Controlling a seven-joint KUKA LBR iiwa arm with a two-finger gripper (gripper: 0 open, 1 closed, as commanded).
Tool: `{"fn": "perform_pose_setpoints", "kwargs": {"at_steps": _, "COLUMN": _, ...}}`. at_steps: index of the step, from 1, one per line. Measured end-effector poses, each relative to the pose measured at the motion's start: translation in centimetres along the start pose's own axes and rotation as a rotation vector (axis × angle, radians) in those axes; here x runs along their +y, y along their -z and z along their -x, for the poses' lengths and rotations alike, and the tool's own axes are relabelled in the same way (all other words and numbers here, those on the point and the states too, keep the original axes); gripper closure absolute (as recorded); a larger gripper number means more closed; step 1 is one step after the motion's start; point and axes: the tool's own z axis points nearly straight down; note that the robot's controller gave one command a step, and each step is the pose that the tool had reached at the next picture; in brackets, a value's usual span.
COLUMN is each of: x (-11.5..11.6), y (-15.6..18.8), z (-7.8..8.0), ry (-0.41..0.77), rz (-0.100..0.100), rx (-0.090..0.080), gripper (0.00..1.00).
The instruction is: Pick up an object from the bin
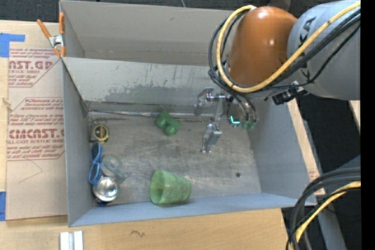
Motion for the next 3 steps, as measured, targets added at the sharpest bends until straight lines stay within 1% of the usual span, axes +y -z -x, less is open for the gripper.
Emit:
{"fn": "perform_pose_setpoints", "kwargs": {"at_steps": 1, "x": -3.3, "y": -6.6, "z": -0.4, "ry": 0.452, "rz": -0.001, "rx": -0.003, "gripper": 0.0}}
{"fn": "perform_pose_setpoints", "kwargs": {"at_steps": 2, "x": 3.9, "y": -5.4, "z": -6.0, "ry": 0.601, "rz": 0.002, "rx": -0.005, "gripper": 0.0}}
{"fn": "perform_pose_setpoints", "kwargs": {"at_steps": 3, "x": 4.9, "y": -10.9, "z": -7.6, "ry": 0.781, "rz": 0.0, "rx": -0.007, "gripper": 0.0}}
